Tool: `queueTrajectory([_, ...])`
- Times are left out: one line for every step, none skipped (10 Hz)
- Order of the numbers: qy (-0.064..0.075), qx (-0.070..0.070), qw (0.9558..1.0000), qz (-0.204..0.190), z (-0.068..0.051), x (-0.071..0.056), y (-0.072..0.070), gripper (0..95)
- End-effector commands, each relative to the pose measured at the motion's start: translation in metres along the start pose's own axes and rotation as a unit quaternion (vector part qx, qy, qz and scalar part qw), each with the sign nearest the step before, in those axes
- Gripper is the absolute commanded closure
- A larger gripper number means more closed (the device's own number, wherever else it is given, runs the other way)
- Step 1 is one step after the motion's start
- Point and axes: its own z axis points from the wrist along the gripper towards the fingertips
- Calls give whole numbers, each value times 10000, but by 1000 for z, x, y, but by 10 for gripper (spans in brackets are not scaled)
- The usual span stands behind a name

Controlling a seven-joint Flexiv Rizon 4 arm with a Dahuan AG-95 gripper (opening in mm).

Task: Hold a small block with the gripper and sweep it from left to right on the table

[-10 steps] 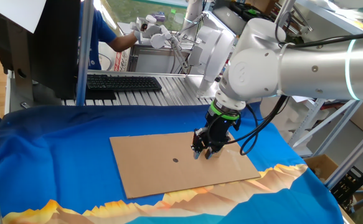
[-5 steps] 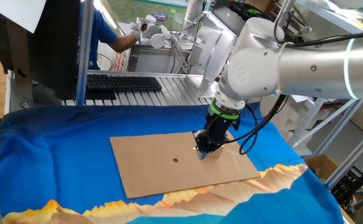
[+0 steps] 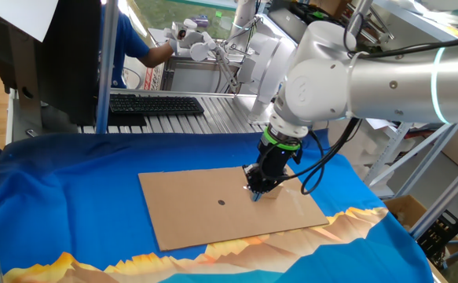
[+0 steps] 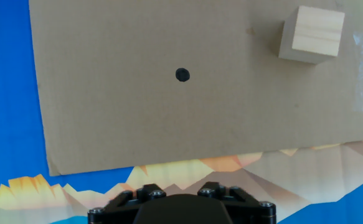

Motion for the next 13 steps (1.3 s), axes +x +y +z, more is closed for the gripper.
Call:
queueTrajectory([-29, 20, 10000, 32, 0, 0, 0, 950])
queueTrajectory([-37, 23, 10000, 42, 0, 0, 0, 950])
queueTrajectory([-30, 26, 10000, 37, 0, 0, 0, 950])
queueTrajectory([-32, 20, 10000, 42, 0, 0, 0, 950])
queueTrajectory([-55, 22, 10000, 43, 0, 0, 0, 950])
queueTrajectory([-61, 35, 10000, 29, 0, 0, 0, 950])
queueTrajectory([-58, 36, 10000, 19, 0, 0, 0, 950])
queueTrajectory([-58, 32, 10000, 30, 0, 0, 0, 950])
queueTrajectory([-52, 25, 10000, 26, 0, 0, 0, 950])
queueTrajectory([-35, 30, 10000, -52, 0, 0, 0, 950])
queueTrajectory([-35, 28, 9999, -112, 0, 0, 0, 950])
queueTrajectory([-34, 26, 9997, -234, 0, 0, 0, 950])
queueTrajectory([-31, 21, 9996, -272, 0, 0, -1, 950])
